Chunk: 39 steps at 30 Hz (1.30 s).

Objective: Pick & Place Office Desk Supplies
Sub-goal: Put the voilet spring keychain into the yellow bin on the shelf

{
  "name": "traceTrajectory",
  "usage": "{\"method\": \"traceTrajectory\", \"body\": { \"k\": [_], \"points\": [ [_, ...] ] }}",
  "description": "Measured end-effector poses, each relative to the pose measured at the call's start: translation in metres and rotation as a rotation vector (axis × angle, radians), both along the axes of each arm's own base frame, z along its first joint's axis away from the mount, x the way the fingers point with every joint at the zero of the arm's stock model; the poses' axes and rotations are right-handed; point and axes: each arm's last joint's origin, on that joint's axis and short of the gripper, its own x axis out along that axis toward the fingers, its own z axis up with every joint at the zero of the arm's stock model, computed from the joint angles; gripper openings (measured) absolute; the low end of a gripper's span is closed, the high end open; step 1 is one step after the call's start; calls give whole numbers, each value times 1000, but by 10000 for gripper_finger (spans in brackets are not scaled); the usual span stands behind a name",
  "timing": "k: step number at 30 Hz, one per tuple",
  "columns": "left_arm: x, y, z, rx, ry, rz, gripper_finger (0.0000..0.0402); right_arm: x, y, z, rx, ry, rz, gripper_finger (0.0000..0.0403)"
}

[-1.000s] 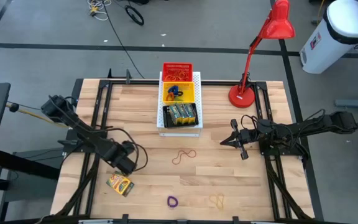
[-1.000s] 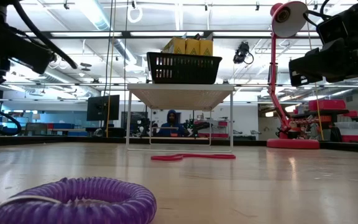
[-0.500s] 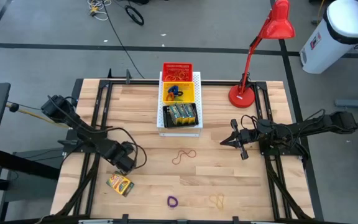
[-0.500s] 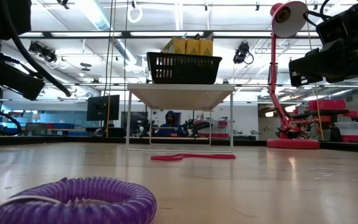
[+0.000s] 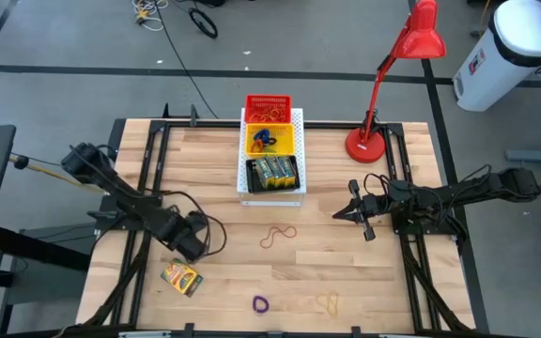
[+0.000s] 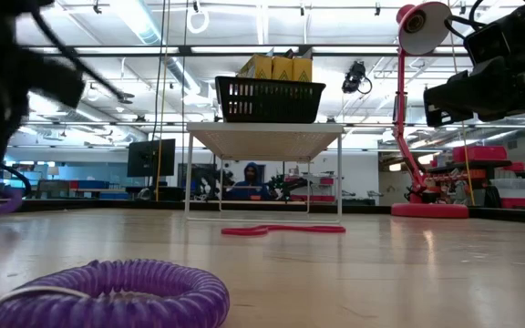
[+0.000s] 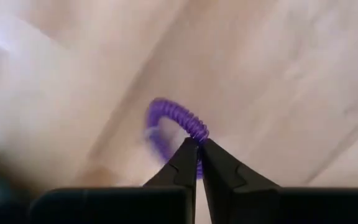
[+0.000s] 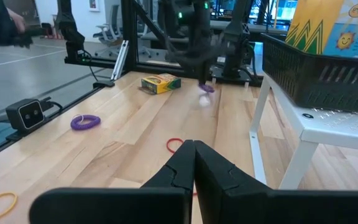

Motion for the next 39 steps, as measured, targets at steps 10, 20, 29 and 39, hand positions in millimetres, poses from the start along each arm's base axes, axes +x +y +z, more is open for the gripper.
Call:
{"method": "traceTrajectory", "body": {
  "k": [10,20,29,39],
  "points": [
    [-2,22,109,245,-290,-13,12,0,0,0,0,0,0,13],
    [5,88,147,448,-481,55,12,0,0,0,1,0,0,13],
    [30,158,182,515,-728,-33,12,0,0,0,-1,0,0,13],
    [53,193,190,524,-922,-109,13,0,0,0,-1,0,-1,13]
  ]
}}
